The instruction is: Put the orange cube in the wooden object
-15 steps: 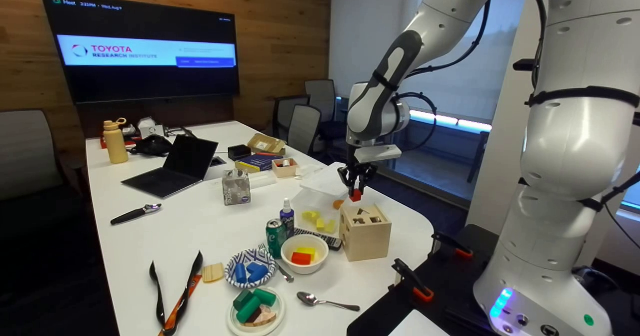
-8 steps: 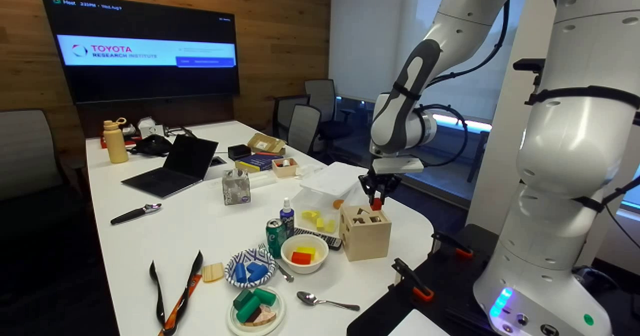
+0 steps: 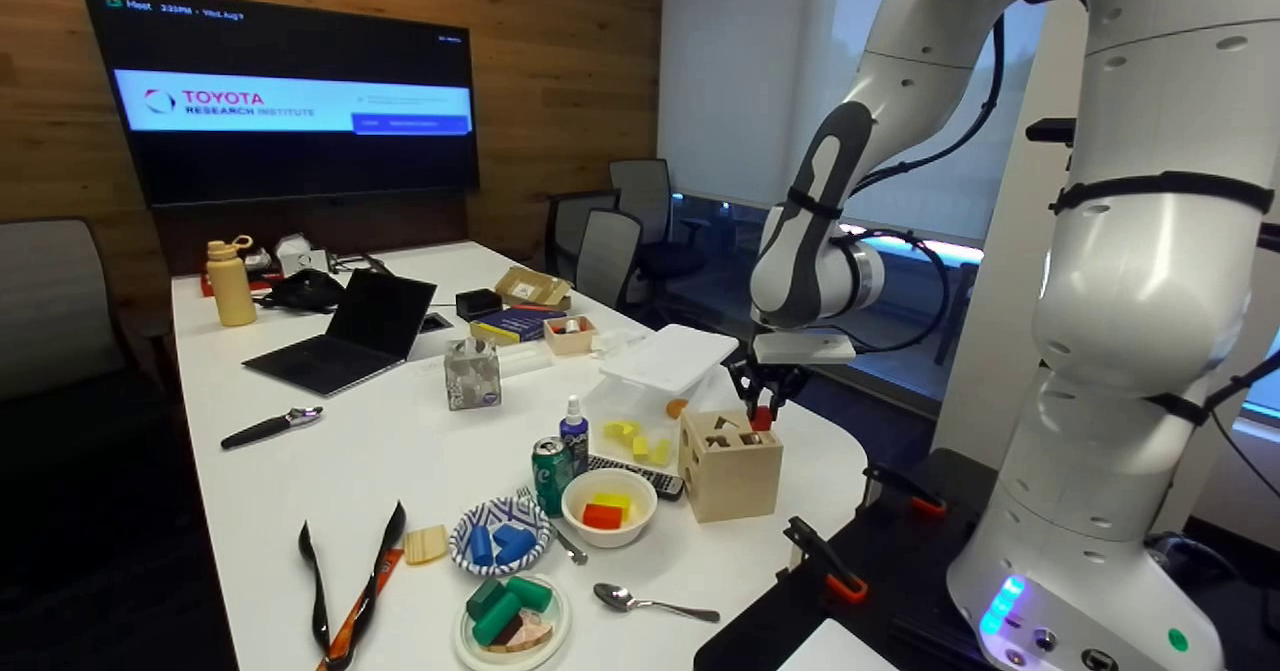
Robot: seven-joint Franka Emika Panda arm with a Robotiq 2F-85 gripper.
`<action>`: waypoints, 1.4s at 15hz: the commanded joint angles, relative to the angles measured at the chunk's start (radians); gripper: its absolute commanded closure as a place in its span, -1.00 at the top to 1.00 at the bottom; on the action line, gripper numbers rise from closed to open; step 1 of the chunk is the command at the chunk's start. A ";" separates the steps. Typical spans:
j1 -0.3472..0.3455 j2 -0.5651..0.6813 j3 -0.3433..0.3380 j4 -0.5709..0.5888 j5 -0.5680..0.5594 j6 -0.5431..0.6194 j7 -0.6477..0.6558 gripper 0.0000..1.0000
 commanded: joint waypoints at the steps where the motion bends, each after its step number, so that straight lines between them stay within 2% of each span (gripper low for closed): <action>1: -0.043 0.033 0.061 0.010 0.114 0.039 -0.082 -0.83; 3: -0.091 0.043 0.120 0.024 0.169 0.038 -0.131 -0.83; 15: -0.109 0.140 0.105 0.113 0.173 0.016 -0.163 -0.83; 21: -0.132 0.186 0.135 0.152 0.183 0.012 -0.176 -0.83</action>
